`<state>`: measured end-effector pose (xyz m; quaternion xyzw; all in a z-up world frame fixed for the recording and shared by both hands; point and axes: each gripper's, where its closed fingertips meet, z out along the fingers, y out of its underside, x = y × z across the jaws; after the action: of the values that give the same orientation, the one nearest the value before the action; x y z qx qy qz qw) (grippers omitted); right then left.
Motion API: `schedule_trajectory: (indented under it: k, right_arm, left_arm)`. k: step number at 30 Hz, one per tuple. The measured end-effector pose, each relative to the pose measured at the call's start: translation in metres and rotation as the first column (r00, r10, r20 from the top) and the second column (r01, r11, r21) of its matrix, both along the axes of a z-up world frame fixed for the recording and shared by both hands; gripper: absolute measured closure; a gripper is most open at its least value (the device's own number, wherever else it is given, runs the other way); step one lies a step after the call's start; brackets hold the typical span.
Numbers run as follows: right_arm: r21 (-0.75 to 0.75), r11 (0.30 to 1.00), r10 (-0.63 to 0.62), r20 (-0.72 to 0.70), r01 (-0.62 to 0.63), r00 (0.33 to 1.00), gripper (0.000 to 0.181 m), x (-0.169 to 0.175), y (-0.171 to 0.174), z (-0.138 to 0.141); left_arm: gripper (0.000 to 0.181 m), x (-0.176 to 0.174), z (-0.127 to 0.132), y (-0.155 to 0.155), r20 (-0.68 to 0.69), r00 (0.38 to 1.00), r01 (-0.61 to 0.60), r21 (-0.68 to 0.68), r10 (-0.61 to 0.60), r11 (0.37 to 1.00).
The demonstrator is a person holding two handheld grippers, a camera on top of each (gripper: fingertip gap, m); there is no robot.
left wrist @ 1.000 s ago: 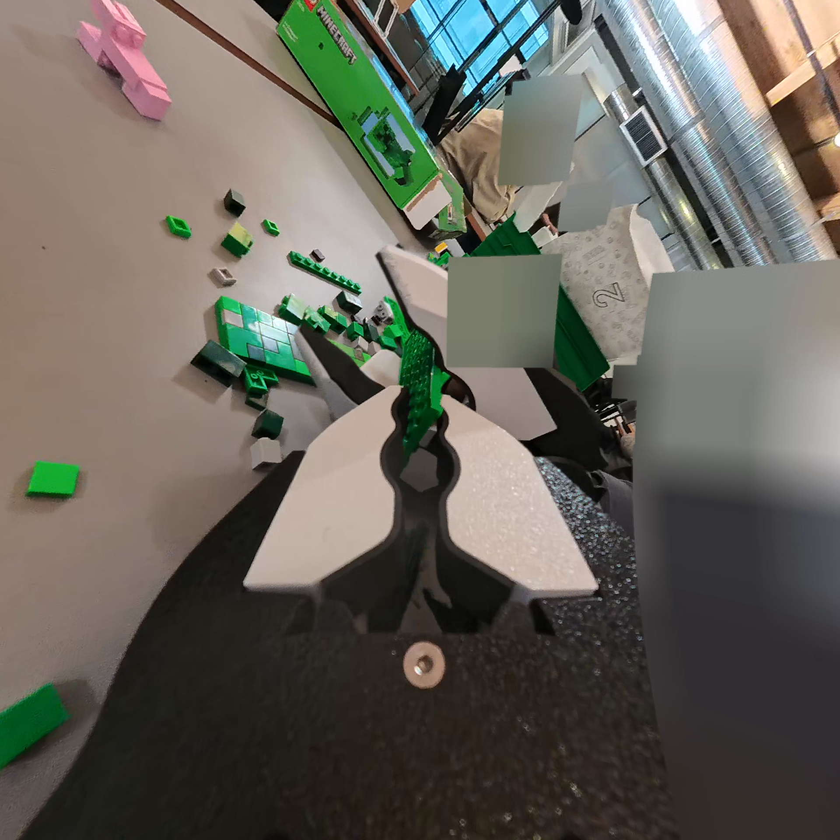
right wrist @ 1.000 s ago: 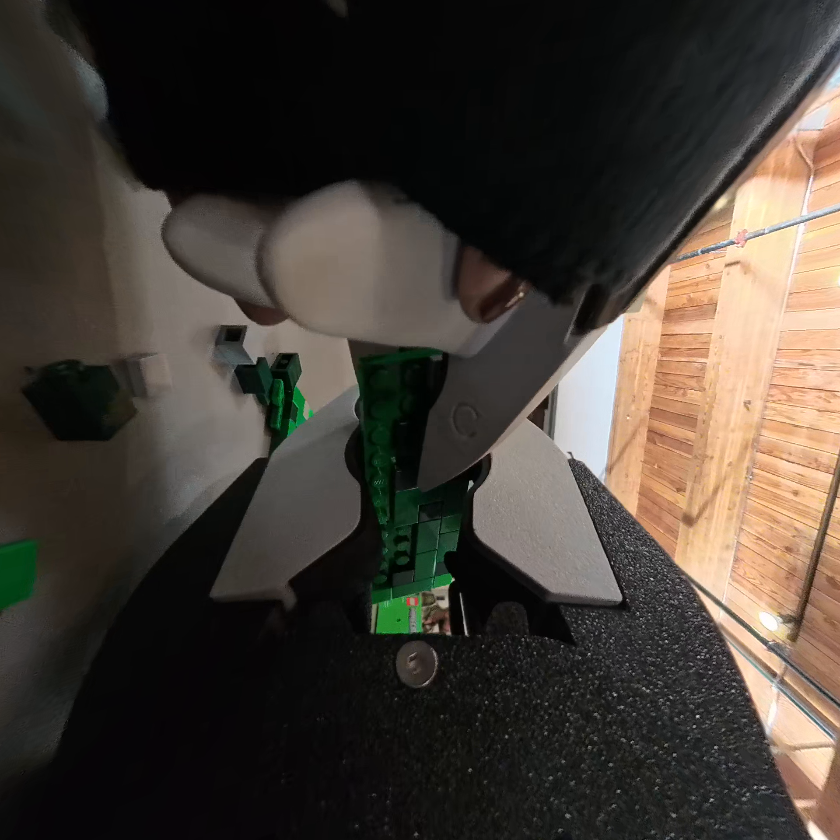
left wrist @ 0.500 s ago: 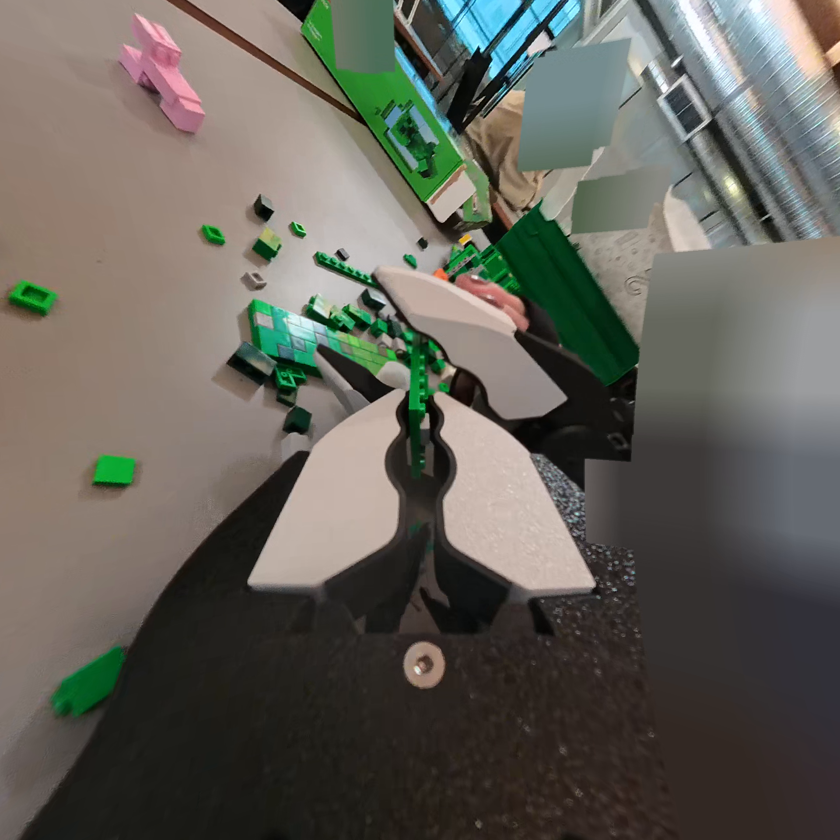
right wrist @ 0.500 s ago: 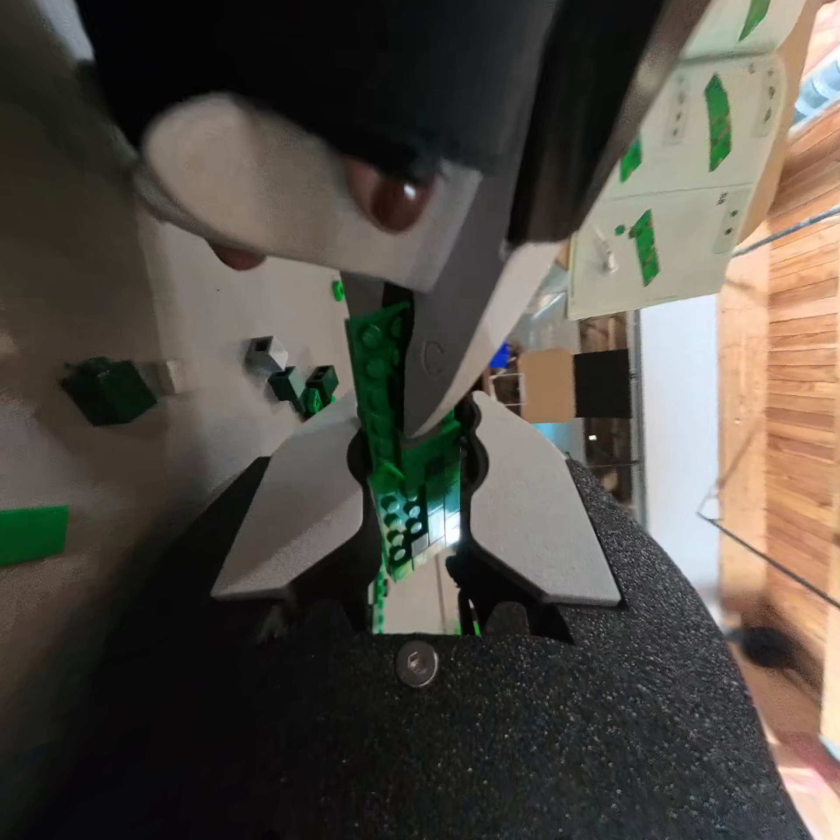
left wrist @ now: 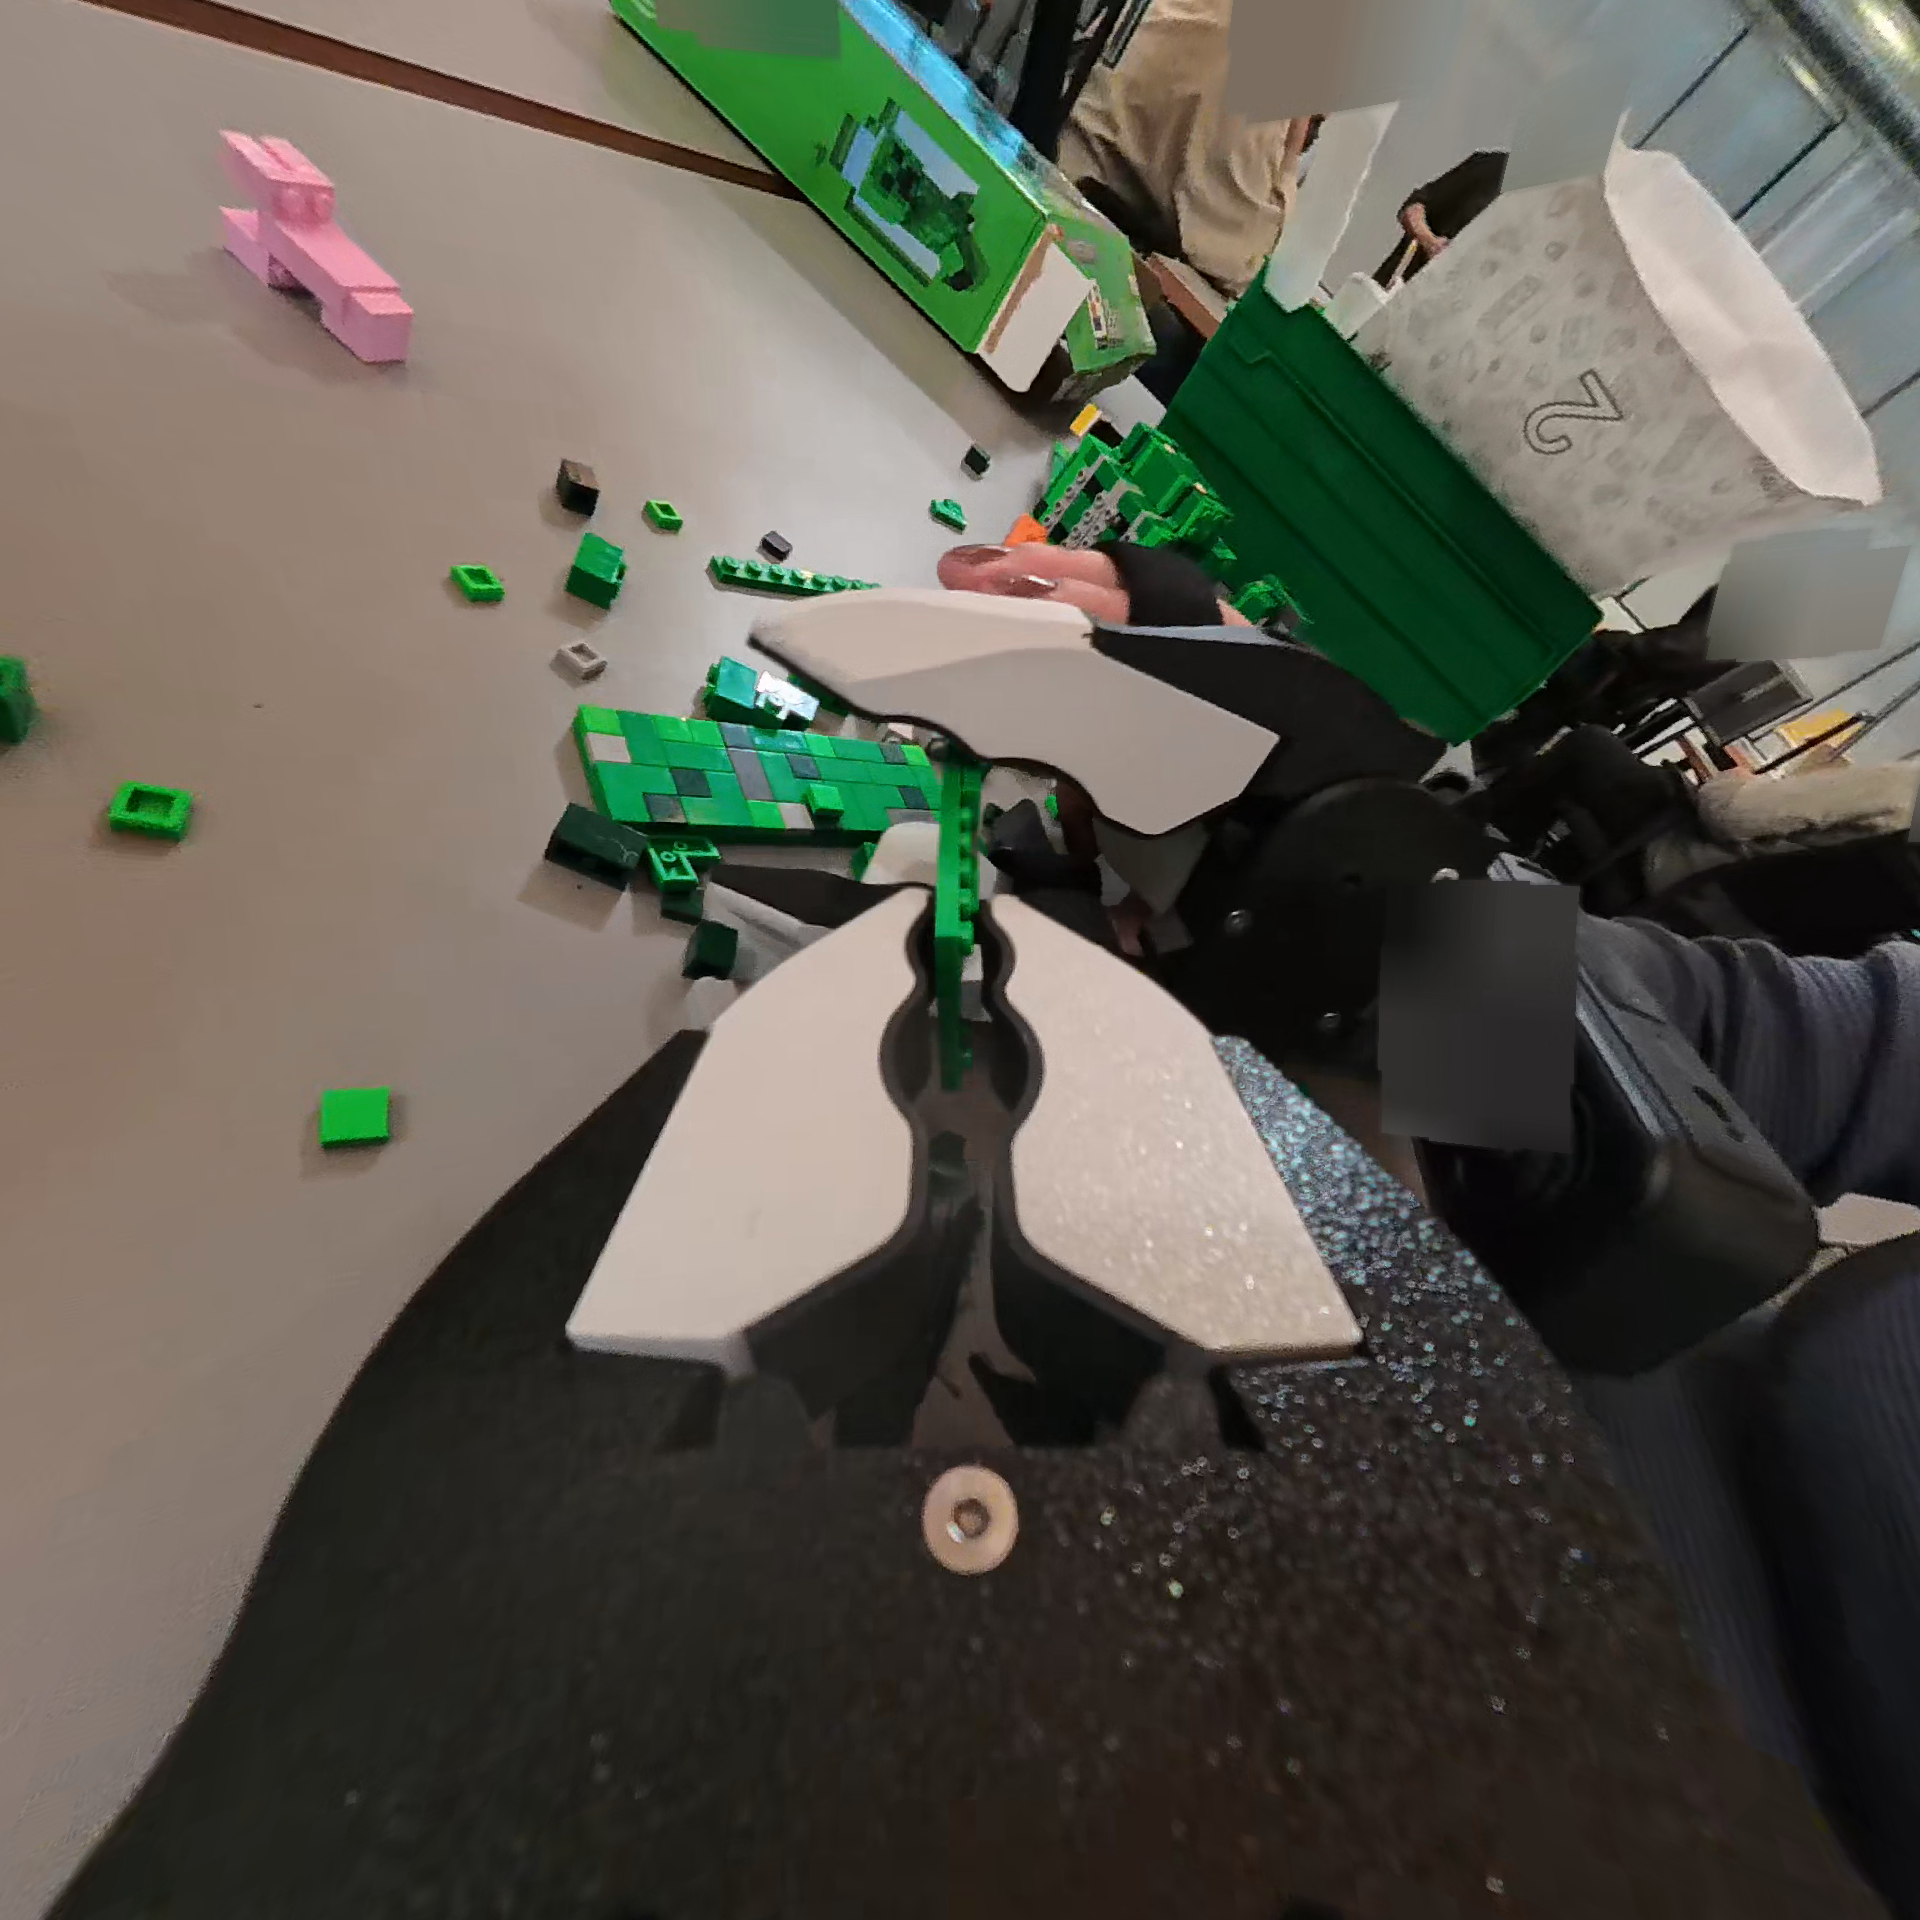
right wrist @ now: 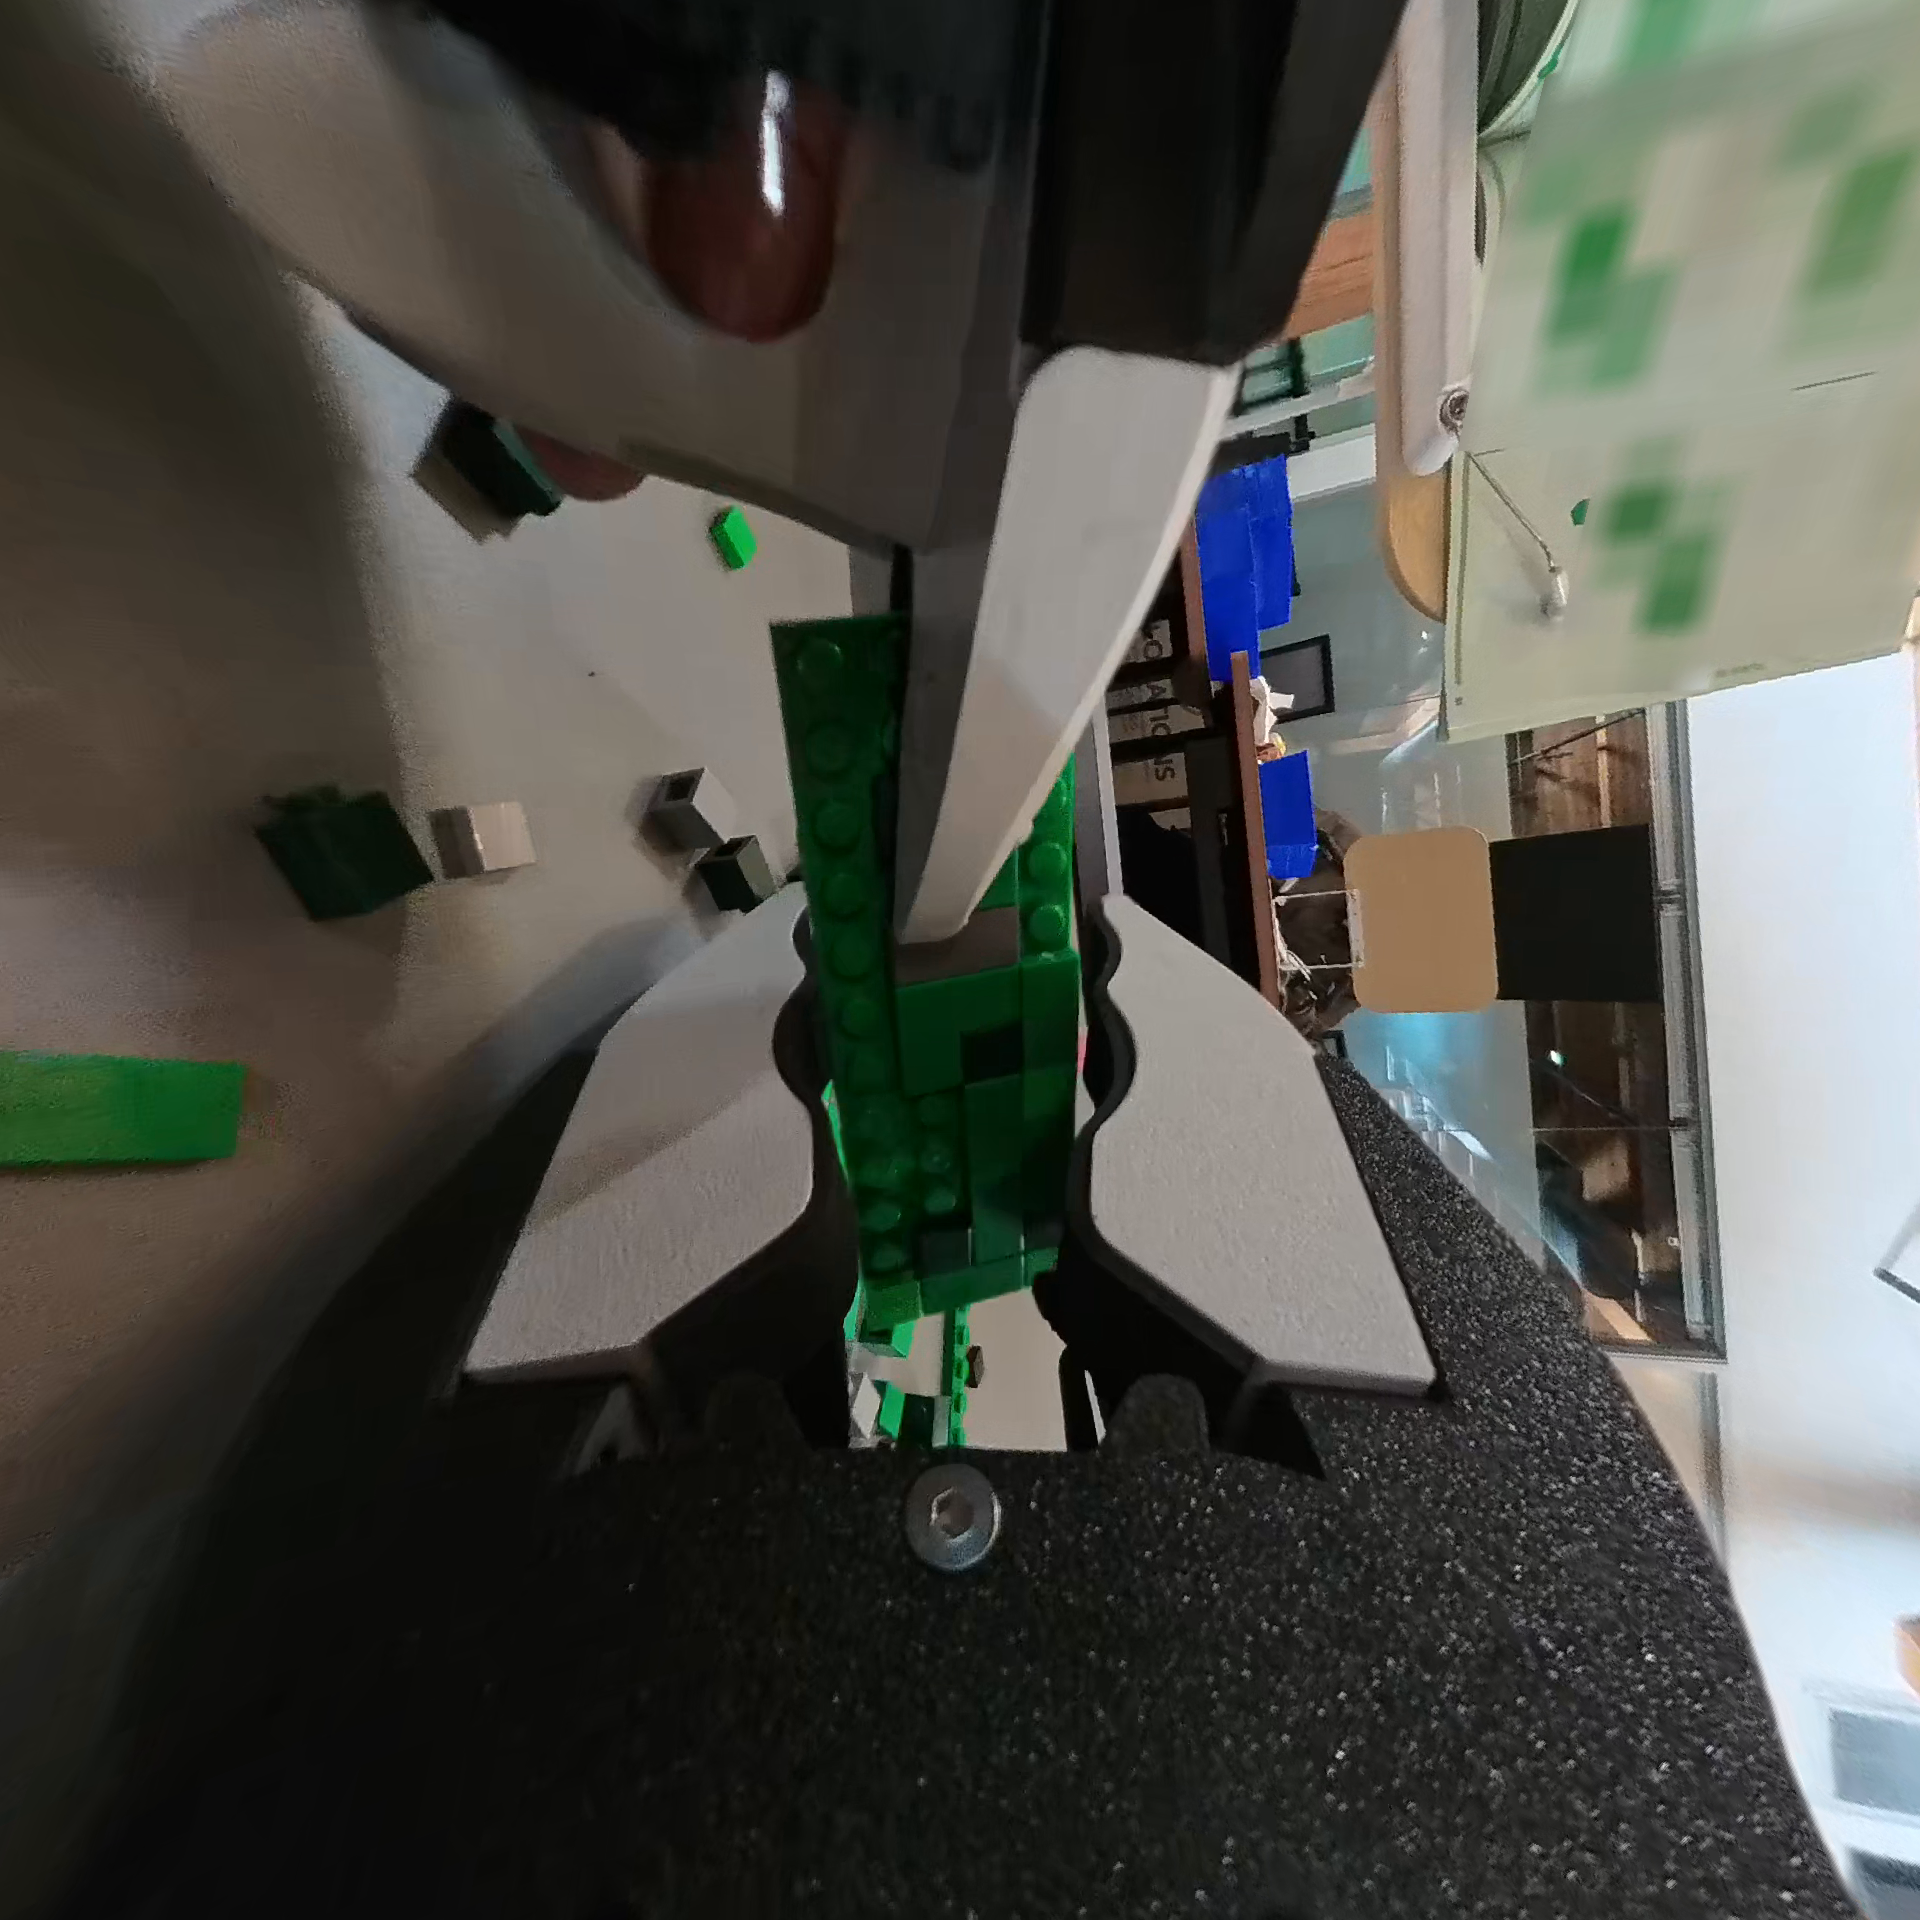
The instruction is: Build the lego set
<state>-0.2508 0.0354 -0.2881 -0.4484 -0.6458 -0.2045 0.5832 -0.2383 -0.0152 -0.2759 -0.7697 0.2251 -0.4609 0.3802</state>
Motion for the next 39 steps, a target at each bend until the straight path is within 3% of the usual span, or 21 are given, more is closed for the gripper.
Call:
schedule_trajectory:
  k: [7, 9, 11, 13, 21, 33, 35, 39]
  right_arm:
    - [-0.064, 0.998, 0.013, -0.01, -0.013, 1.0, 0.14, 0.001, -0.001, -0.003]
    - [-0.084, 0.995, 0.042, -0.032, -0.045, 0.999, 0.141, -0.004, -0.006, -0.003]
    - [-0.081, 0.994, 0.07, -0.026, -0.072, 0.997, 0.141, -0.01, -0.012, -0.003]
    - [-0.07, 0.994, 0.079, -0.014, -0.08, 0.997, 0.141, -0.011, -0.015, -0.003]
    - [0.157, 0.987, -0.001, 0.103, -0.015, 0.995, 0.141, -0.01, -0.007, 0.003]
    - [0.342, 0.94, -0.051, 0.146, -0.002, 0.988, 0.147, -0.01, -0.007, 0.015]
    - [0.336, 0.942, -0.044, 0.13, -0.003, 0.991, 0.149, -0.011, -0.008, 0.016]
    - [0.226, 0.974, -0.007, 0.065, -0.008, 0.998, 0.146, -0.008, -0.008, 0.011]
  left_arm:
    - [0.175, 0.003, 0.001, 0.001, 0.028, 1.0, -0.008, -0.013, 0.009, 1.0]
    - [0.155, 0.007, 0.003, 0.001, 0.053, 0.999, 0.011, -0.016, -0.01, 1.0]
    - [0.161, 0.015, 0.001, -0.005, 0.047, 0.997, 0.067, -0.019, -0.066, 0.998]
    - [0.175, 0.014, -0.006, -0.003, -0.015, 0.999, 0.045, -0.028, -0.045, 0.999]
    - [0.175, 0.01, -0.008, -0.002, 0.075, 0.997, 0.006, -0.164, 0.006, 0.986]
    - [0.175, 0.008, -0.003, 0.001, 0.198, 0.979, 0.008, -0.26, 0.045, 0.966]
    - [0.176, 0.006, 0.001, 0.0, 0.268, 0.962, 0.038, -0.299, 0.046, 0.953]
    - [0.175, 0.008, -0.001, -0.001, 0.217, 0.976, 0.026, -0.26, 0.032, 0.965]
